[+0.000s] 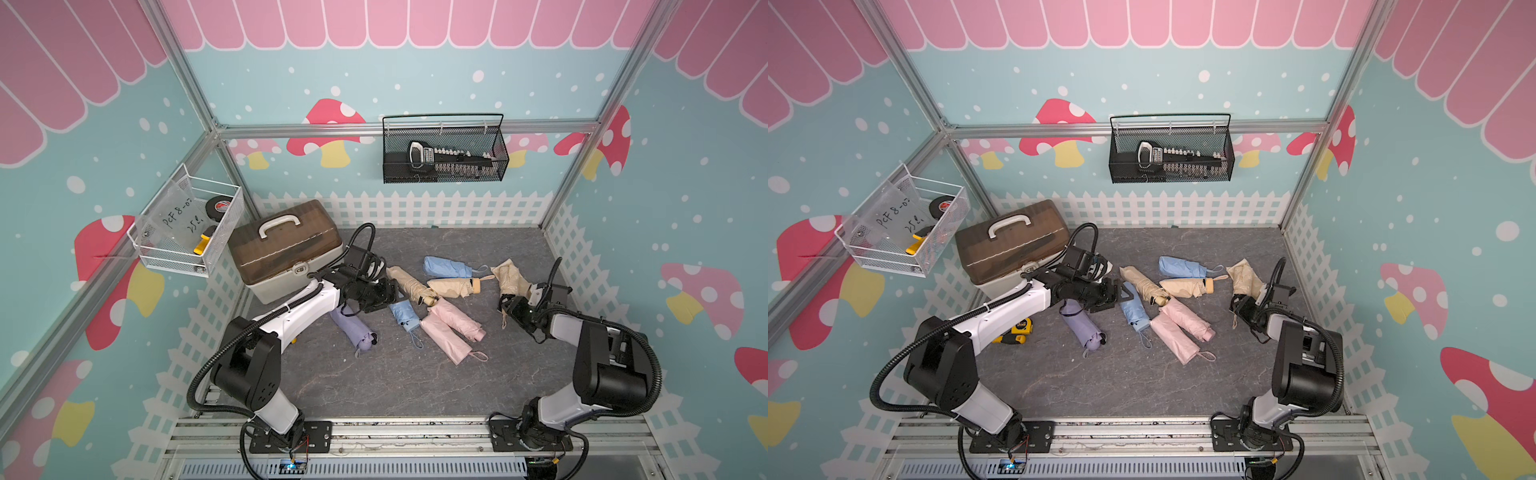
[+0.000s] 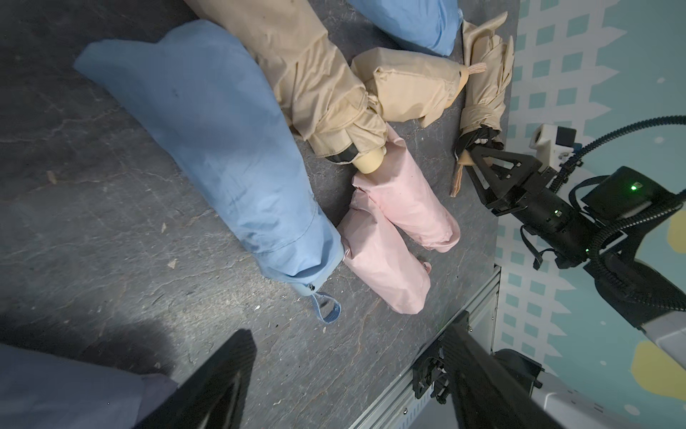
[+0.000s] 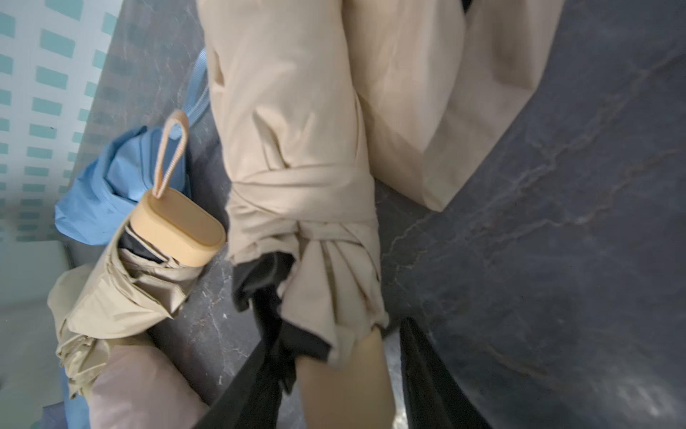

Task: Take umbrellas out of sleeves
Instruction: Place the umbrella in the umbrella sleeve, then pick up the umbrella from the center of the board.

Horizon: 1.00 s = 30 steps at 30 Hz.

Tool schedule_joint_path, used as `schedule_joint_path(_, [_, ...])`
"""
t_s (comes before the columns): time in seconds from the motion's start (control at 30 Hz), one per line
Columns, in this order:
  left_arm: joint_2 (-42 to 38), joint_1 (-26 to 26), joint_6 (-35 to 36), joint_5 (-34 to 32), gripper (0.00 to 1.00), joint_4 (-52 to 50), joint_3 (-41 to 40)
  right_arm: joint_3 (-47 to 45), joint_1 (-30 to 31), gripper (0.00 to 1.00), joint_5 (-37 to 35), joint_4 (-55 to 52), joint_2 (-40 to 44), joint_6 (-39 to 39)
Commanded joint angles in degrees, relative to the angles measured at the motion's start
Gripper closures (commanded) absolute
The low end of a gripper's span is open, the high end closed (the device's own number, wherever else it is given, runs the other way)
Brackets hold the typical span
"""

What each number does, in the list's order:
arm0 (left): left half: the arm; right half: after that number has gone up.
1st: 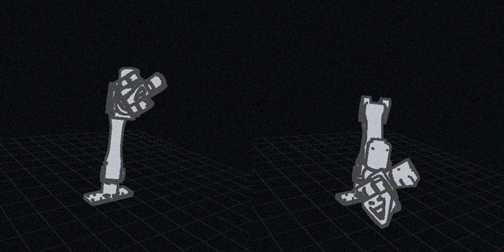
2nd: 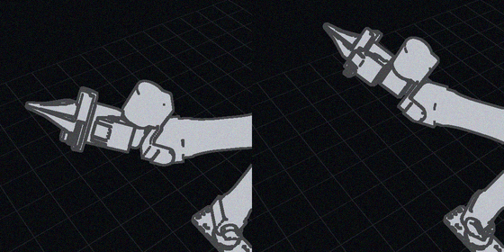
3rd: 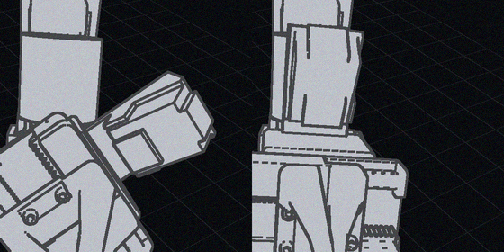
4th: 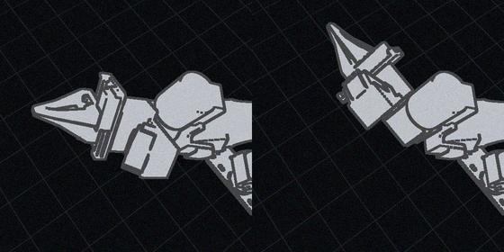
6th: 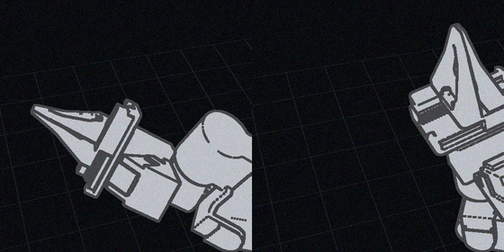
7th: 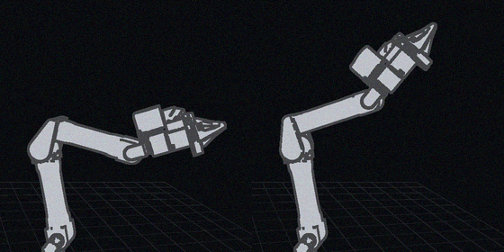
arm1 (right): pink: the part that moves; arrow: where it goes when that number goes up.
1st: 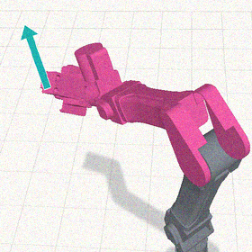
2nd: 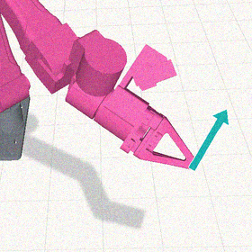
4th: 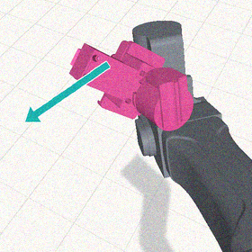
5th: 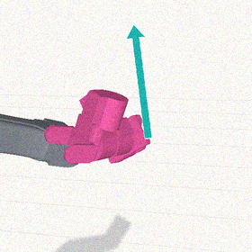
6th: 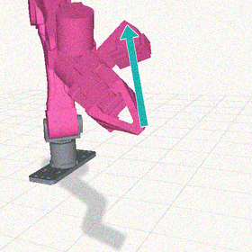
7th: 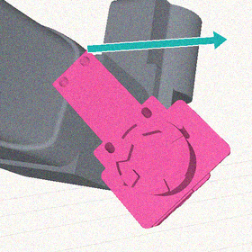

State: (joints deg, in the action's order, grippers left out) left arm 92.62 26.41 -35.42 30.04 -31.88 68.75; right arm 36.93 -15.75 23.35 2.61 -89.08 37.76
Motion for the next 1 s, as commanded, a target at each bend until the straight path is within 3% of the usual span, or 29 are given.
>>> schedule_joint_path(0.0, [-2.3,-1.2,1.6,-0.6,0.20,-0.4,-1.3,2.6,-0.2,0.39,-2.4,-6.5,1.1,-2.6])
schedule_joint_path(0.13, [-3.5,-2.5,1.7,-0.1,0.20,-0.4,-2.0,6.0,-0.1,0.21,-5.2,-14.3,5.9,-6.5])
schedule_joint_path(0.27, [-4.3,-4.4,2.3,0.9,0.20,-0.4,-2.6,11.6,1.3,0.12,-5.5,-23.9,11.9,-11.7])
schedule_joint_path(0.43, [-5.0,-5.4,3.1,4.1,0.15,0.5,-2.6,20.7,12.1,0.12,-0.7,-37.9,11.0,-22.5])
schedule_joint_path(0.5, [-5.4,-5.9,3.1,6.3,0.03,1.6,-3.1,23.5,19.1,0.12,-1.3,-43.5,8.7,-27.6])
schedule_joint_path(0.6, [-6.3,-6.3,3.4,7.4,0.01,2.2,-3.9,24.7,26.6,0.12,-4.6,-47.4,5.2,-32.5])
schedule_joint_path(0.97, [-11.2,-7.6,2.2,8.1,0.01,3.5,-9.3,27.0,35.6,0.12,-17.1,-47.4,-5.5,-39.3])
